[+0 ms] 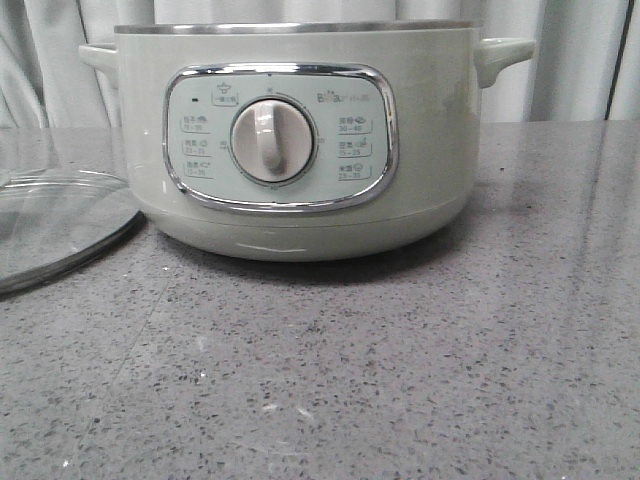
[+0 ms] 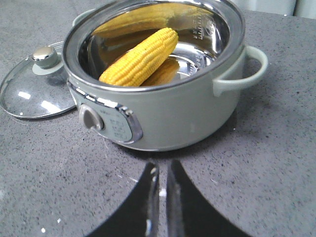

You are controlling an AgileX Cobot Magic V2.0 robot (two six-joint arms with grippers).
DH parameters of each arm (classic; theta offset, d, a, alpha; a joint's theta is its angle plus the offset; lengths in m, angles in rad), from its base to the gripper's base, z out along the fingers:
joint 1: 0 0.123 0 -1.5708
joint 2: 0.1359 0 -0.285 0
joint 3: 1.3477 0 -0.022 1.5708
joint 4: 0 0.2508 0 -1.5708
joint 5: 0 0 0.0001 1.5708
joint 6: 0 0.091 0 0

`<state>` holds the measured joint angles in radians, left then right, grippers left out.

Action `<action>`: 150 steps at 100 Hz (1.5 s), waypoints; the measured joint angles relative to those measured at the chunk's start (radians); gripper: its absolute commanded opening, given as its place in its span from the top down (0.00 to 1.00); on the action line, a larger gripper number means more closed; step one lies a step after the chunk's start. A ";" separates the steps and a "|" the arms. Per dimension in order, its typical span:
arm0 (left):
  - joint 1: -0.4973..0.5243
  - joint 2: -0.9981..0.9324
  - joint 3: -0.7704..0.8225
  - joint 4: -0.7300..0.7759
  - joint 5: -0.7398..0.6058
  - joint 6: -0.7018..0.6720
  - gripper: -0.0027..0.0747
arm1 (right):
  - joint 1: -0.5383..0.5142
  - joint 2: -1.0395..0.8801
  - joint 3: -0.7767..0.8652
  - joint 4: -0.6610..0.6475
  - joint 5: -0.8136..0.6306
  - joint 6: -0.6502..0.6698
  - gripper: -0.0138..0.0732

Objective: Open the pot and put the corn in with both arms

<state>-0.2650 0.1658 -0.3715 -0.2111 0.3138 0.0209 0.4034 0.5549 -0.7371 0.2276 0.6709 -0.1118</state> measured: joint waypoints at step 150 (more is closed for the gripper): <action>0.000 -0.005 0.022 -0.002 0.019 0.004 0.99 | -0.002 -0.493 0.360 -0.165 -0.143 0.000 0.89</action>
<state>-0.2650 0.1606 -0.3496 -0.2134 0.3323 0.0245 0.4017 0.0619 -0.3769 0.0631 0.5277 -0.1118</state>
